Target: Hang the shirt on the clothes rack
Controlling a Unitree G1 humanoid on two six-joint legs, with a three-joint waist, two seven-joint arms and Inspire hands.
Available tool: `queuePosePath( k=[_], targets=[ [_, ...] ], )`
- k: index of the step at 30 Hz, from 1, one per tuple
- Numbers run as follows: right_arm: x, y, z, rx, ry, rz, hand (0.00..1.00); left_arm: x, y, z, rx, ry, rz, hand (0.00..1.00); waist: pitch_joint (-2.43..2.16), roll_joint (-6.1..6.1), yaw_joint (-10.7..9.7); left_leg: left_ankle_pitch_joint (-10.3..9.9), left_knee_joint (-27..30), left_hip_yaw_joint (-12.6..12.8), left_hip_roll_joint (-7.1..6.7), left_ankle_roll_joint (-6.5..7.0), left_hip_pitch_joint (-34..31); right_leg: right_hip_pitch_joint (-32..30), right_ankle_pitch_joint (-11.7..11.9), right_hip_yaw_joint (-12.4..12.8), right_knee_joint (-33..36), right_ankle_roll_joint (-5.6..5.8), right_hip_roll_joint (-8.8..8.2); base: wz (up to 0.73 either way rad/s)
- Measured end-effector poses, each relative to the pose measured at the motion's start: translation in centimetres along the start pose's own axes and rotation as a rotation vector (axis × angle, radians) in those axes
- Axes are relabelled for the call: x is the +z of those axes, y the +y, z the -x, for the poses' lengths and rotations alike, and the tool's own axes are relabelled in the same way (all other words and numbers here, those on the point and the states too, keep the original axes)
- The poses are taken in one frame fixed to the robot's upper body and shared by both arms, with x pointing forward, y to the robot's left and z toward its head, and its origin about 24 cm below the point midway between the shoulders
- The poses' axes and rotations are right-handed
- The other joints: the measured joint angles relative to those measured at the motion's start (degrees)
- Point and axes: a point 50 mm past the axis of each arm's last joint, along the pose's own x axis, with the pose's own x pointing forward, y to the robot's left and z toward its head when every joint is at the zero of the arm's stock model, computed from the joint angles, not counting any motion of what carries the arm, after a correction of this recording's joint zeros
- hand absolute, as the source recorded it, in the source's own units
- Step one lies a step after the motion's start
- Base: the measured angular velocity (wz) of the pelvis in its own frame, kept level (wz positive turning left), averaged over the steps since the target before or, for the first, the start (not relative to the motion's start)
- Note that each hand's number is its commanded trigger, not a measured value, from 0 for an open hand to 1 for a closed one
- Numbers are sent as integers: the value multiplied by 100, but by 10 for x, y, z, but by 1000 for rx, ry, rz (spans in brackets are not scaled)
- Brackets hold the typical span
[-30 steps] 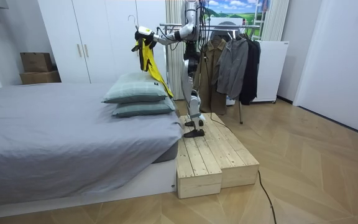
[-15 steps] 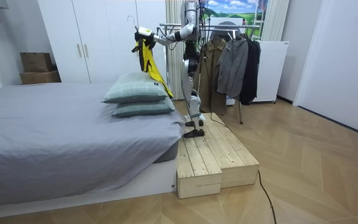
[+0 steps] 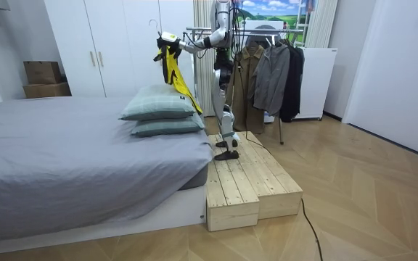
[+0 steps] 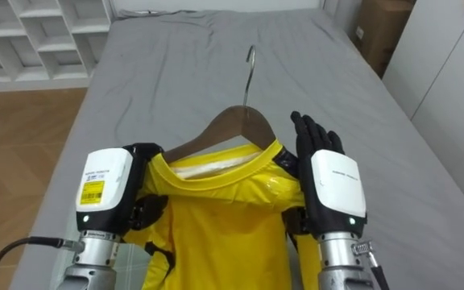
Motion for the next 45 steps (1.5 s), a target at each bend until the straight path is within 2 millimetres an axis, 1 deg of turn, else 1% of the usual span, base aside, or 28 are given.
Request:
queuePosePath(
  k=[12, 16, 37, 38, 39, 40, 41, 42, 45],
  targets=[
    [-3, 3, 1, 15, 13, 4, 0, 3, -2, 1, -1, -8, 6, 100, 13, -22, -2, 0, 1, -8, -1, 0, 4, 7, 0, -8, 0, 0, -1, 0],
    [-6, 8, -1, 32, 27, 14, 0, 3, -2, 1, -3, -11, -12, 100, 27, -44, -6, 0, 2, -9, 0, 0, -2, 1, 0, -11, -3, 0, 0, 0],
    [-9, 11, 0, 66, 39, 18, 0, 3, -2, 1, -11, -27, -44, 100, 22, -62, 17, 0, -1, -136, -5, 0, -9, 24, 0, -145, -1, 0, -1, 2],
    [-10, 11, 1, 68, 41, 18, 11, 3, -2, 1, -12, -31, -51, 100, 22, -64, 17, 0, -1, -136, -5, 0, -9, 24, 0, -145, -1, 0, -1, 0],
    [-11, 12, 1, 76, 44, 20, 53, 3, -2, 1, -12, -37, -61, 100, 21, -73, 17, 0, -1, -136, -5, 0, -9, 25, 0, -147, -1, 0, 0, 0],
    [-11, 13, 1, 82, 47, 21, 60, 3, -2, 1, -13, -42, -68, 100, 21, -78, 17, 0, -1, -136, -5, 0, -8, 26, 0, -147, -1, 0, 0, 0],
    [-13, 14, 2, 92, 51, 24, 93, 3, -2, 1, -14, -48, -77, 100, 20, -90, 17, 0, -1, -136, -5, 0, -9, 25, 0, -148, -1, 0, 0, 0],
    [-13, 15, 3, 98, 54, 25, 100, 4, -2, 1, -15, -55, -88, 100, 19, -101, 15, 0, -1, -136, -5, 0, -9, 26, 0, -147, -1, 0, 0, 0],
    [-14, 15, 3, 105, 56, 25, 100, 4, -2, 0, -14, -55, -91, 100, 18, -113, 10, 0, -1, -135, -6, 0, -9, 24, 0, -134, -1, 0, 0, 0]
  ],
)
